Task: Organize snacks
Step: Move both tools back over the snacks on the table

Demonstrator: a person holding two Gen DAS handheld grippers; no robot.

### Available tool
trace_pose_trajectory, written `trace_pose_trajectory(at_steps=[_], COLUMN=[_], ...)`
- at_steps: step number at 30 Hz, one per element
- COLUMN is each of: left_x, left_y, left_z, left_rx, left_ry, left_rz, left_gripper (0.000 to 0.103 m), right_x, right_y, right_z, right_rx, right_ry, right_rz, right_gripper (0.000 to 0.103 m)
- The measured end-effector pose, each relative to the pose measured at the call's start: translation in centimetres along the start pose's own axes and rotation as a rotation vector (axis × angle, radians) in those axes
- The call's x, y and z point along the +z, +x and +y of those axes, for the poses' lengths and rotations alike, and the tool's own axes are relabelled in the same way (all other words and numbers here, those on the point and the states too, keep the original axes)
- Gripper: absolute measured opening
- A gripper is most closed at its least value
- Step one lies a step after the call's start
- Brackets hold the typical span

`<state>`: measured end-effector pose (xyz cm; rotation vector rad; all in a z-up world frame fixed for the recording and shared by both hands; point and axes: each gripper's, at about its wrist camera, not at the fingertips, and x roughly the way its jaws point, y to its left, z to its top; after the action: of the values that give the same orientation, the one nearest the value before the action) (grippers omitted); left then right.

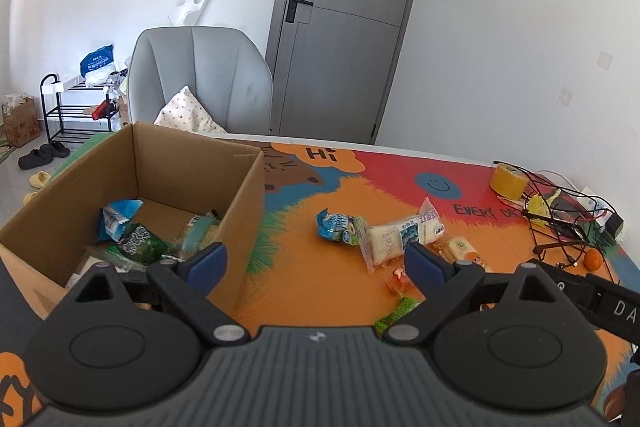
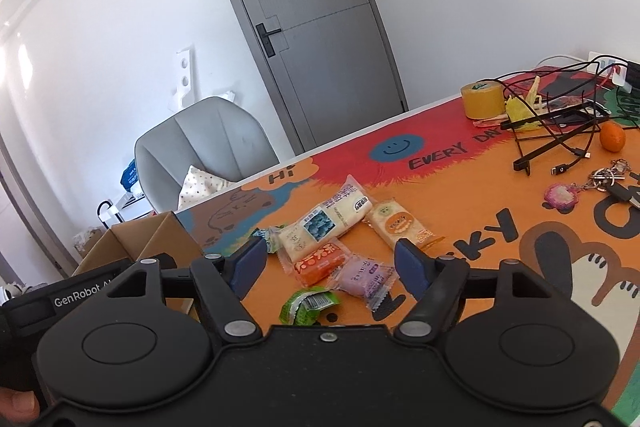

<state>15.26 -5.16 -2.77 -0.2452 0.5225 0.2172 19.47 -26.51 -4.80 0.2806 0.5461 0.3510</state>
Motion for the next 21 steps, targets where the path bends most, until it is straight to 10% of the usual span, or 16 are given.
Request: trace_pose_trajectory(at_steps=[21], left_x=[-3.5], left_y=[6.4], left_z=[-4.4], left_rx=[-0.043], left_ry=[0.081], left_rz=[0.115], left_gripper=[0.089], right_x=[-0.9], right_y=[3.7], right_z=[-4.2], right_rx=[0.005], right_ry=[0.063], right_rz=[0.069], right_gripper=[0.05])
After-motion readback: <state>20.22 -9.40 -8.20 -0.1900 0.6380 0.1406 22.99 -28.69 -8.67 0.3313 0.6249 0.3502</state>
